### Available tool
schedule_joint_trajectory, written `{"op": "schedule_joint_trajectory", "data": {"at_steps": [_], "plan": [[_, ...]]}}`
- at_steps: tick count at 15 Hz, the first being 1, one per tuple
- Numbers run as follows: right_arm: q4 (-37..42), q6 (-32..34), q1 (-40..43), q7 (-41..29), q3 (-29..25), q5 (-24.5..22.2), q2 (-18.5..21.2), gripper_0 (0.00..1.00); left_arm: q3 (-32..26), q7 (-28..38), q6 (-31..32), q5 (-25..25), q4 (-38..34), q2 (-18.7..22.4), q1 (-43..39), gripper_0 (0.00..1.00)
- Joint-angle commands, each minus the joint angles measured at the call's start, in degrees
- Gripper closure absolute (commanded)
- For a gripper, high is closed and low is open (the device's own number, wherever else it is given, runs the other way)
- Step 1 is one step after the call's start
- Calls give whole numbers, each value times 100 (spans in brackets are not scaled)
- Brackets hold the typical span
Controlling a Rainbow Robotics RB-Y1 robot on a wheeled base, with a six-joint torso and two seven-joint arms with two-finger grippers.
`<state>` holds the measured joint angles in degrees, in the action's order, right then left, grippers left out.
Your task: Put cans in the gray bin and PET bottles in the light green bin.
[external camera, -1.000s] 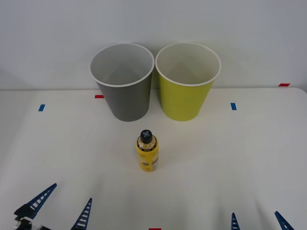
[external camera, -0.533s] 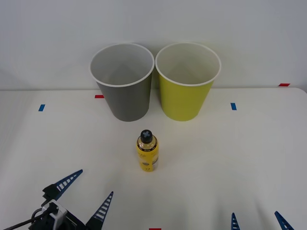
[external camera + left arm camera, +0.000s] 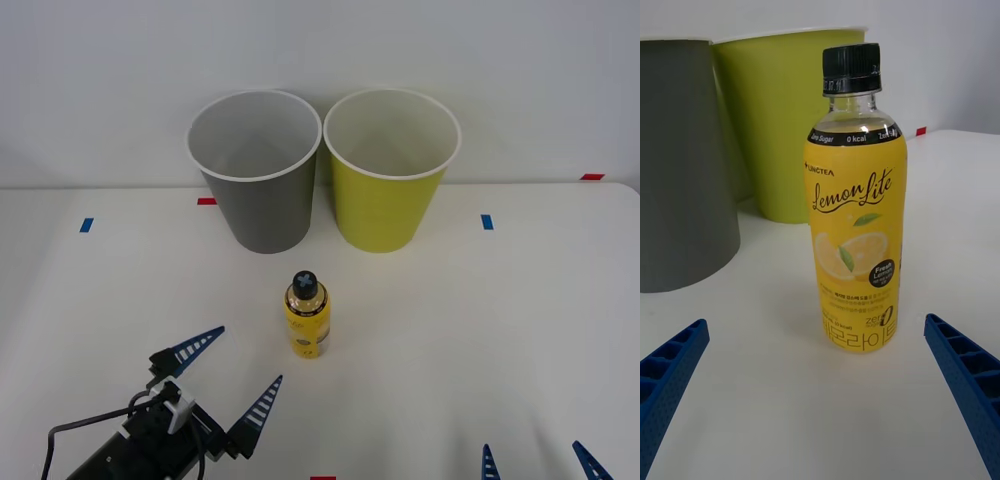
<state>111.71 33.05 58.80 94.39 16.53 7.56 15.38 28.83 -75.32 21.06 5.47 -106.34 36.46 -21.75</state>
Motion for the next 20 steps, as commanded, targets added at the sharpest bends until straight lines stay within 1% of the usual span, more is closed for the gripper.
{"op": "schedule_joint_trajectory", "data": {"at_steps": [1,3,11,13,20], "plan": [[0,0,0,0,0,0,0,0,88,52,-103,-2,8,-219,154,0],[0,0,0,0,0,0,0,0,132,61,-278,42,0,-421,207,0],[0,0,0,0,0,0,0,0,448,149,-858,-160,0,-711,787,0],[0,0,0,0,0,0,0,0,518,158,-999,-152,8,-825,901,0],[0,0,0,0,0,0,0,0,615,131,-1342,-72,8,-1001,1156,0]]}}
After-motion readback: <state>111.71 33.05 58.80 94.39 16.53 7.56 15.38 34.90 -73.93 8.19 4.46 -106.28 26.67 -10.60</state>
